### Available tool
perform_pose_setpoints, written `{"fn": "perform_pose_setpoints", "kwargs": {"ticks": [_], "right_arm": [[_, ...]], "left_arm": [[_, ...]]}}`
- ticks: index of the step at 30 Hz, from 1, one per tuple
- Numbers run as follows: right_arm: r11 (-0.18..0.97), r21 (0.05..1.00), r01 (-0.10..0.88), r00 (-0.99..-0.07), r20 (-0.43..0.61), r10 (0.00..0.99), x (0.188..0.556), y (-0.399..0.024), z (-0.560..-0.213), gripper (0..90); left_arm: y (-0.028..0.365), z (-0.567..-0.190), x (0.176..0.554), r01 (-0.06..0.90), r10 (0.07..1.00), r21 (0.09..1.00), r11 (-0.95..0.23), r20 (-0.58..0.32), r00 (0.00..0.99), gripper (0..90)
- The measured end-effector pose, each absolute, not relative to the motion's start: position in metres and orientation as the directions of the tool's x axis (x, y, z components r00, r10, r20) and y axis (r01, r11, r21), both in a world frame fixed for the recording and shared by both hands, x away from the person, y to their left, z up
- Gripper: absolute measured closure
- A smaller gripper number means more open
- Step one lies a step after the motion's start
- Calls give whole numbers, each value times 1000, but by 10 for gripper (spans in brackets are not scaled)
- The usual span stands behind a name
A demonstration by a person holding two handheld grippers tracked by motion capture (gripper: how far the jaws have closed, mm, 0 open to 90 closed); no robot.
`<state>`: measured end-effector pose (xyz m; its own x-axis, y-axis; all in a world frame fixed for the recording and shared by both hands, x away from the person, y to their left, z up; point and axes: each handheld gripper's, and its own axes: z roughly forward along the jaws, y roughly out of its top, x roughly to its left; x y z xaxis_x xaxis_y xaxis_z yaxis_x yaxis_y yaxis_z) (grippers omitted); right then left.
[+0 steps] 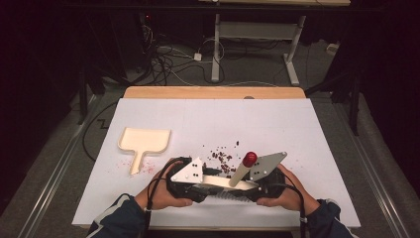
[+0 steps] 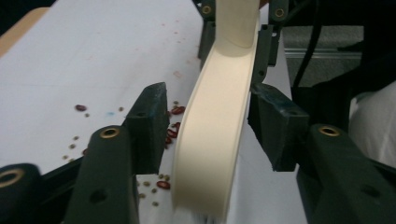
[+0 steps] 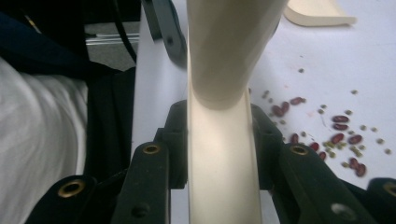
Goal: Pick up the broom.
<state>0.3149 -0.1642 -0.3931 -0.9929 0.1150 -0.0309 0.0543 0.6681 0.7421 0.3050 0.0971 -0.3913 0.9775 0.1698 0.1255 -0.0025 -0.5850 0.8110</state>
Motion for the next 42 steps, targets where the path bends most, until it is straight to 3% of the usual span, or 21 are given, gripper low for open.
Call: {"fn": "perform_pose_setpoints", "kwargs": {"ticks": [3,4,5,7,16,29,42], "right_arm": [[657,751,65,-989,-39,143,318,-170,-391,672],[652,754,78,-986,-38,163,319,-172,-389,672],[649,756,78,-984,-47,172,320,-173,-388,672],[645,760,83,-979,-60,196,321,-177,-384,672],[610,782,129,-947,-87,310,332,-197,-375,673],[588,786,190,-871,-140,470,344,-214,-373,673],[582,784,218,-766,-232,600,375,-223,-375,673]], "left_arm": [[105,-388,304,6,239,816,-578,162,957,308],[115,-387,304,21,312,824,-566,190,931,301],[115,-387,304,21,312,824,-566,190,931,285],[133,-389,303,50,413,840,-540,214,885,255],[177,-409,300,122,578,837,-534,256,775,207],[224,-446,280,263,695,829,-494,195,692,207],[232,-458,273,288,701,803,-521,210,682,202]]}}
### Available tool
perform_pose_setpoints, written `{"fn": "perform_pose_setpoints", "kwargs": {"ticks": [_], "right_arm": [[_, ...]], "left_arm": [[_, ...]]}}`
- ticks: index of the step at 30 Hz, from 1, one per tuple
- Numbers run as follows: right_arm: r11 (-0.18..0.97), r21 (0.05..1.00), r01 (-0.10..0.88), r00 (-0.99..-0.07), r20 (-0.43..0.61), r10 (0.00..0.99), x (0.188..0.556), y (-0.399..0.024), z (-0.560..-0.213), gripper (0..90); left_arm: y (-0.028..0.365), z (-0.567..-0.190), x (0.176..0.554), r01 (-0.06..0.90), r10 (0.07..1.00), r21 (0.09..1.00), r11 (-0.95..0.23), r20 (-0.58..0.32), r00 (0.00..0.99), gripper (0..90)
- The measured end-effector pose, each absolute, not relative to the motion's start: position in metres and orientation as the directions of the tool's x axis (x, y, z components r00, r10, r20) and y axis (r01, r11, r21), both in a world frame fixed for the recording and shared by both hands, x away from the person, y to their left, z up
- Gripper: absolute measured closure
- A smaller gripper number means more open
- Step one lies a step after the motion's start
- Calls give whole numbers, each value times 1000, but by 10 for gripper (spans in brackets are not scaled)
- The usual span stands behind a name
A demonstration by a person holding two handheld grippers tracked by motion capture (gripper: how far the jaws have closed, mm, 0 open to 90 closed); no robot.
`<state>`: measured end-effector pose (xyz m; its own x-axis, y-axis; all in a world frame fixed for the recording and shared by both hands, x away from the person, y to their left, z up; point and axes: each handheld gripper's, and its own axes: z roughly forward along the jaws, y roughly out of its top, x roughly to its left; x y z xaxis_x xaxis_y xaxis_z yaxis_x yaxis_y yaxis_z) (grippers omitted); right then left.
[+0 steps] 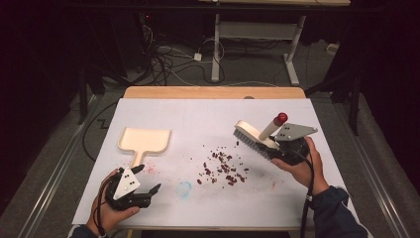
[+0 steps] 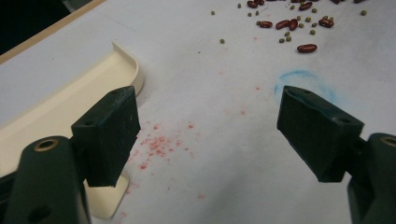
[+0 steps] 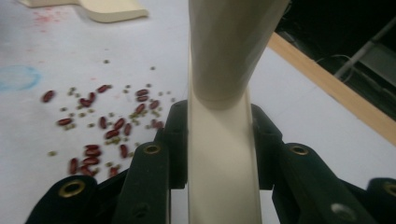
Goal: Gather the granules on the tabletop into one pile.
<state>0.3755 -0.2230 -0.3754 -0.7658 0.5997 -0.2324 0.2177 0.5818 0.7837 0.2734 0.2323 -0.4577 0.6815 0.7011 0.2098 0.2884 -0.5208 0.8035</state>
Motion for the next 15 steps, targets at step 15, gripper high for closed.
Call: {"fn": "perform_pose_setpoints", "kwargs": {"ticks": [15], "right_arm": [[757,629,175,-746,-417,519,445,-154,-412,674]], "left_arm": [[232,-460,277,301,701,794,-528,208,682,202]]}}
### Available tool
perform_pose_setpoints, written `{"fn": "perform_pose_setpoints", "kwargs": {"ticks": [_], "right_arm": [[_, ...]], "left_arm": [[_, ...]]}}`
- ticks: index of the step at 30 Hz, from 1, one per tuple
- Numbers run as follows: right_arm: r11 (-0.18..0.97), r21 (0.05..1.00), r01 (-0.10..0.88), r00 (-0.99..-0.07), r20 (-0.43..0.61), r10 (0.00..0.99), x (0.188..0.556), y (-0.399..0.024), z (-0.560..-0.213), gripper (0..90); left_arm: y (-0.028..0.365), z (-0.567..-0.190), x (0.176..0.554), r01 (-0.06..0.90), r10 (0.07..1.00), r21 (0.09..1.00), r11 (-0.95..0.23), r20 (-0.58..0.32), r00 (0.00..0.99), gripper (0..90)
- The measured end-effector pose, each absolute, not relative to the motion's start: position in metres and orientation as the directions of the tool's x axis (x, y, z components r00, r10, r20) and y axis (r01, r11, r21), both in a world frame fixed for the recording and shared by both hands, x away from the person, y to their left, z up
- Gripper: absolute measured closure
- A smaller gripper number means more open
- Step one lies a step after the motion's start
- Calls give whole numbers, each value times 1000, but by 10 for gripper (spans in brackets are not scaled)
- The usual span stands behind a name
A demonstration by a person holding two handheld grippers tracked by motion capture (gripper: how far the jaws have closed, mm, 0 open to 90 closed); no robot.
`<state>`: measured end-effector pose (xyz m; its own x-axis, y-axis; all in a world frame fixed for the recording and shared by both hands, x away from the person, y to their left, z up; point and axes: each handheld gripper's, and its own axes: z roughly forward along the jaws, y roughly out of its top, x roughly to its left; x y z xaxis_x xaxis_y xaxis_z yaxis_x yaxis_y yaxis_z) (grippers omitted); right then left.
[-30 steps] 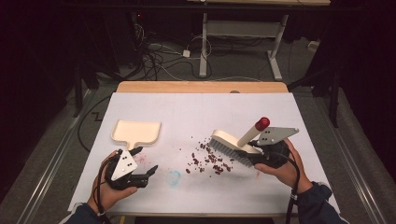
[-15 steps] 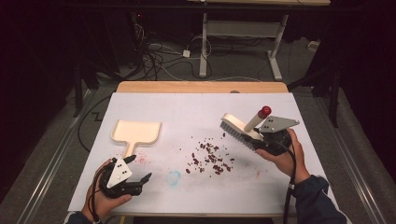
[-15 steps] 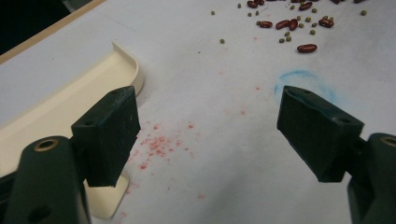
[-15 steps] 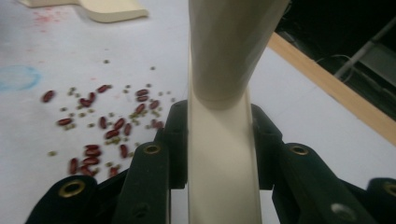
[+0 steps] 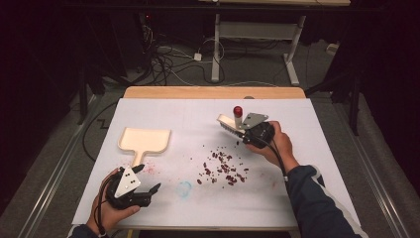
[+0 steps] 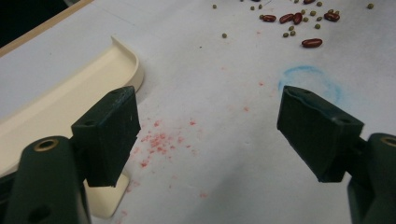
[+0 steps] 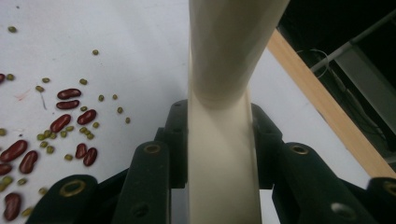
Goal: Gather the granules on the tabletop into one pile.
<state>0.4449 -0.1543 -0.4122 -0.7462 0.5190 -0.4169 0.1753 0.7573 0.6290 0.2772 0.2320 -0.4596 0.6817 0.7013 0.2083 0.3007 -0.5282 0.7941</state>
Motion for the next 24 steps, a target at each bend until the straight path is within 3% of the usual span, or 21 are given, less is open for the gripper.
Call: {"fn": "perform_pose_setpoints", "kwargs": {"ticks": [4,11,24], "right_arm": [[777,606,171,-755,-426,499,448,-144,-424,674],[798,597,80,-796,-444,412,435,-123,-436,673],[781,624,-34,-842,-439,314,416,-108,-451,669]], "left_arm": [[230,-461,276,310,694,786,-535,199,692,202],[231,-461,275,301,685,781,-547,210,698,202],[226,-463,278,307,665,765,-566,204,719,202]]}}
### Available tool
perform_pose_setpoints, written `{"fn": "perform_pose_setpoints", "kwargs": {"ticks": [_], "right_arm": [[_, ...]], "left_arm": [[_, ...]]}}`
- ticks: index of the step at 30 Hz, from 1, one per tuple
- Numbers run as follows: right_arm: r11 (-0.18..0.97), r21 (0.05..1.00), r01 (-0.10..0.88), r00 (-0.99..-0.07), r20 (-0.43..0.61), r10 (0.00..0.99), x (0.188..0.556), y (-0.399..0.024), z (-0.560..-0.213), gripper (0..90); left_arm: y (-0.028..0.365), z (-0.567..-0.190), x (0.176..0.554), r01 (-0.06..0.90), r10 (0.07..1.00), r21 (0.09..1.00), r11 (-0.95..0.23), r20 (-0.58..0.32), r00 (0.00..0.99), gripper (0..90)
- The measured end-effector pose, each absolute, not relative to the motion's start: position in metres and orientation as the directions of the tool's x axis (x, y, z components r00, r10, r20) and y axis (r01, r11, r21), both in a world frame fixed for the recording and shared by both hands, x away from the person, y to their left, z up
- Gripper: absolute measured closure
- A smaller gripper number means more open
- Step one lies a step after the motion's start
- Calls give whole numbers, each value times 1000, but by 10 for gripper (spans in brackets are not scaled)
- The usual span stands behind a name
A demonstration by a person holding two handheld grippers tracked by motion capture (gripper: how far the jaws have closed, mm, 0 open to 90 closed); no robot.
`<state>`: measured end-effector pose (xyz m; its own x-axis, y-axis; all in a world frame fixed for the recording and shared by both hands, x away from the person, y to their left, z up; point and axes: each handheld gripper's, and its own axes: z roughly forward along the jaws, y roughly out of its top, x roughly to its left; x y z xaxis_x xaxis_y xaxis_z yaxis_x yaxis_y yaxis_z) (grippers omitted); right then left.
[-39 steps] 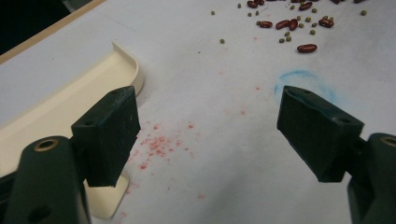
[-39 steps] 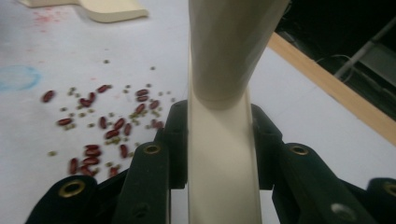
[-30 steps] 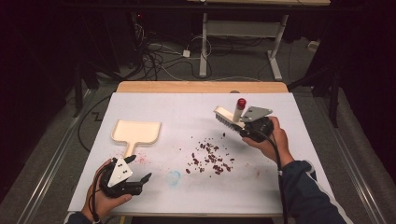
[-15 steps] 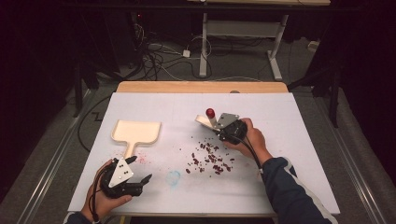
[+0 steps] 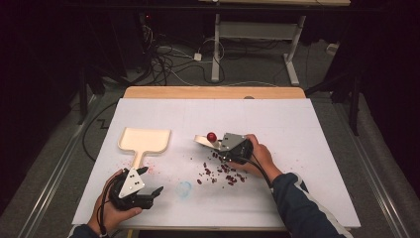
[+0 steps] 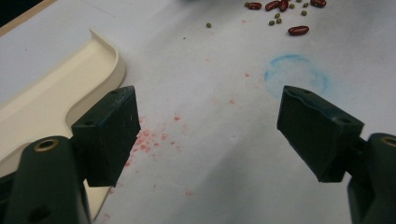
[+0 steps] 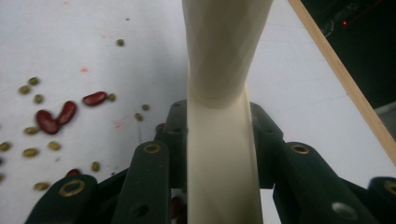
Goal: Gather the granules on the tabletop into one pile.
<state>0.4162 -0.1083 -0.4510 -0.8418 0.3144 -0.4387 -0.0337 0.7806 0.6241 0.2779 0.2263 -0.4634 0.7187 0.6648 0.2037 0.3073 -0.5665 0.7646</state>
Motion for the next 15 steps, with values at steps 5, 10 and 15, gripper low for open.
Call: {"fn": "perform_pose_setpoints", "kwargs": {"ticks": [5,10,15], "right_arm": [[756,648,-90,-870,-421,257,405,-117,-450,669],[733,666,-136,-901,-391,188,385,-131,-453,665],[720,674,-166,-921,-367,131,375,-141,-447,665]], "left_arm": [[225,-464,277,321,669,759,-566,196,717,202],[226,-464,276,325,668,755,-569,194,718,203],[226,-464,276,324,671,758,-566,195,715,202]]}}
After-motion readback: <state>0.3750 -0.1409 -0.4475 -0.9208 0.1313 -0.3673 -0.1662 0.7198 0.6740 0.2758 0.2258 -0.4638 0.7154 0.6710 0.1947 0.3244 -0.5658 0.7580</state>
